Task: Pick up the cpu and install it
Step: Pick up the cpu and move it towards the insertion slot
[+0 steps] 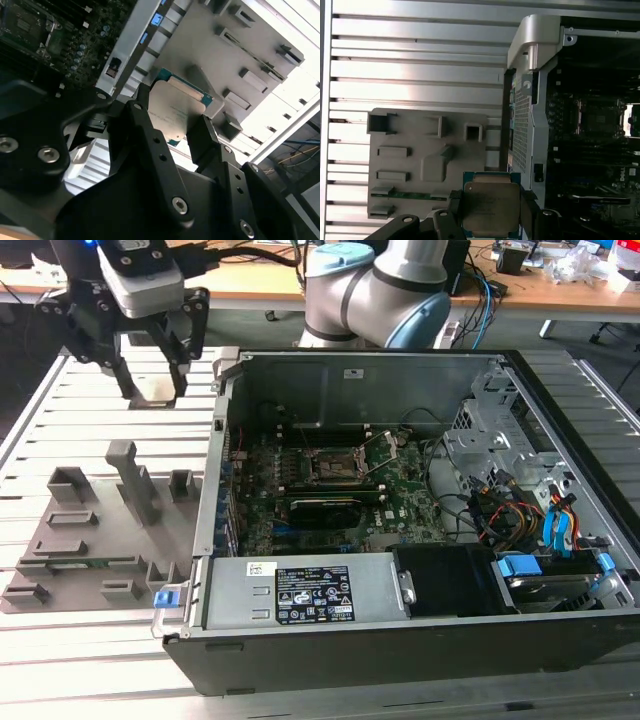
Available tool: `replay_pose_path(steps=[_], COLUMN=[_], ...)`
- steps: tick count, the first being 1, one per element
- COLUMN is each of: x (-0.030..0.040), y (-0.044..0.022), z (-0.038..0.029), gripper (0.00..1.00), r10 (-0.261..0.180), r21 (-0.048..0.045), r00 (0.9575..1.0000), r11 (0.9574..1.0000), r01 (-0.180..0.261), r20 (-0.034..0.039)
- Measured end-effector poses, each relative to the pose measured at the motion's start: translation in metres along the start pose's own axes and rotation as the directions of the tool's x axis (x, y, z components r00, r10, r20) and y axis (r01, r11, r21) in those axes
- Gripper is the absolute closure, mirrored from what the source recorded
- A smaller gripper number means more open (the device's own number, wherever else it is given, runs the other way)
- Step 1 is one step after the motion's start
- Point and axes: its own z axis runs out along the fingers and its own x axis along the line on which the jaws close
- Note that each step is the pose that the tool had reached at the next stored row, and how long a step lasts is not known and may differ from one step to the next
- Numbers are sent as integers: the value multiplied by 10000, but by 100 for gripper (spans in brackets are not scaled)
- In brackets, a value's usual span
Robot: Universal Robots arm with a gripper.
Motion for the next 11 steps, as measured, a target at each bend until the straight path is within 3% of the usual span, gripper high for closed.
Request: replay_pose_path(steps=[4,9,11], x=[-109,-343,-391], y=[-5,-16,-19], z=[1,3,3], gripper=[45,45,45], r10=[-1,0,0], r21=[0,0,0], r00=[10000,10000,10000], r11=[10000,10000,10000], r01=[1,0,0], r20=[-1,-1,-2])
